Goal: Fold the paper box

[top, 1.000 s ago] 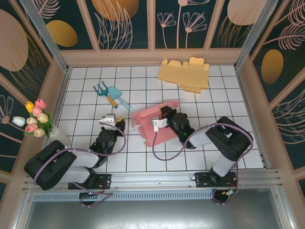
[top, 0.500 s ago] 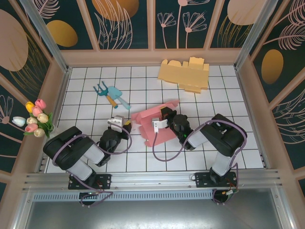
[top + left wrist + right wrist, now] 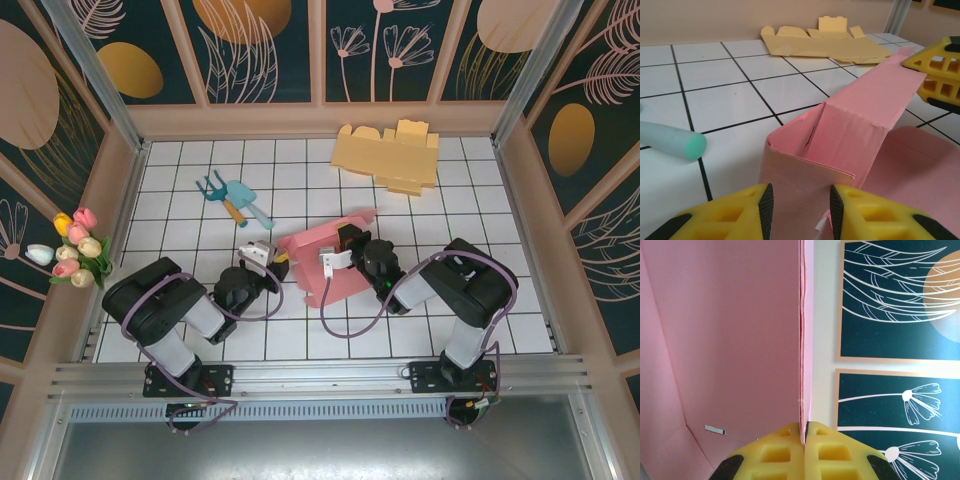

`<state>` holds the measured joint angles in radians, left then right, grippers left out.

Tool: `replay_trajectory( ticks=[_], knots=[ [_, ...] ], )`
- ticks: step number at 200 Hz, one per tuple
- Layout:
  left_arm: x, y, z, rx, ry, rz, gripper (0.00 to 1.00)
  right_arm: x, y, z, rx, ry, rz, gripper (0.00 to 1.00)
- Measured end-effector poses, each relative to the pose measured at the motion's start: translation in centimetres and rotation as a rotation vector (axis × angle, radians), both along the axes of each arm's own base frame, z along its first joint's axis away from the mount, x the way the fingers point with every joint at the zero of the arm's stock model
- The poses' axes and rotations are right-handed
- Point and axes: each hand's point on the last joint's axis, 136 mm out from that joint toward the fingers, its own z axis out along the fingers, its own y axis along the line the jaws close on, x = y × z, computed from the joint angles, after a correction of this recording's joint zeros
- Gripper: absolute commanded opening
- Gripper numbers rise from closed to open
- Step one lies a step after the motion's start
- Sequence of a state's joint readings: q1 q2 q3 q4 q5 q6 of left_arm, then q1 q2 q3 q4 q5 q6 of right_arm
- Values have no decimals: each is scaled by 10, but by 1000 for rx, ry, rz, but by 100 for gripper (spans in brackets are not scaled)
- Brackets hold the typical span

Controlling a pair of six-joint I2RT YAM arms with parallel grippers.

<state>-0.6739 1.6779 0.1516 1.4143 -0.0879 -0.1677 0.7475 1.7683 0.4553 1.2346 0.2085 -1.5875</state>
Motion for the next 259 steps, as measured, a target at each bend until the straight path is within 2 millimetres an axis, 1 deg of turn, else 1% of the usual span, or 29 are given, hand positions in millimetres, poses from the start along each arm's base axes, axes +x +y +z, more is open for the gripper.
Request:
replay_trajectory(
  ticks=[16, 30, 56, 95, 109, 123, 138, 154, 172, 189, 202, 217, 225, 231, 243, 249, 256, 259],
  knots=[
    [0, -4, -2, 4, 1, -19, 33, 0, 0, 0, 0, 0, -1, 0],
    [-3, -8, -2, 3, 2, -46, 29, 1, 0, 0, -1, 1, -2, 0],
    [-8, -16, -3, -12, 4, -102, 25, 4, 2, 0, 0, -1, -6, 0],
    [-18, -28, 2, -45, 0, -188, 23, 10, 5, 1, 0, -5, -13, 0],
    [-19, -30, 4, -51, -3, -204, 24, 11, 6, 1, 0, -6, -14, 0],
    [-19, -29, 10, -58, -15, -200, 23, 11, 6, 1, -1, -5, -14, 0],
    [-13, -21, 19, -65, -30, -139, 24, 11, 5, 1, -2, -5, -15, 0],
    [-4, -5, 31, -72, -43, -28, 26, 12, 4, 1, -2, -5, -17, 0],
    [2, 11, 42, -85, -49, 61, 27, 12, 4, 0, -2, -5, -16, 0],
    [8, 26, 44, -102, -24, 119, 26, 13, 2, 0, -2, -3, -16, 0],
    [16, 46, 45, -137, 0, 182, 27, 12, 2, -1, -3, -2, -15, 0],
    [19, 70, 46, -177, 9, 246, 26, 11, 1, -1, -3, -1, -12, 0],
    [20, 78, 46, -190, 11, 269, 28, 10, 0, 0, -2, 0, -9, 0],
    [20, 80, 45, -193, 12, 273, 30, 10, 0, -1, -3, 1, -9, 0],
    [20, 79, 43, -196, 16, 257, 35, 9, 0, -1, -3, 2, -5, 0],
    [20, 74, 41, -193, 18, 232, 41, 9, 0, -1, -2, 2, -3, 0],
    [19, 69, 37, -187, 23, 199, 50, 9, 0, -1, -2, 2, -3, 0],
    [19, 66, 33, -169, 23, 184, 52, 9, 0, -1, -2, 2, -3, 0]
  ],
)
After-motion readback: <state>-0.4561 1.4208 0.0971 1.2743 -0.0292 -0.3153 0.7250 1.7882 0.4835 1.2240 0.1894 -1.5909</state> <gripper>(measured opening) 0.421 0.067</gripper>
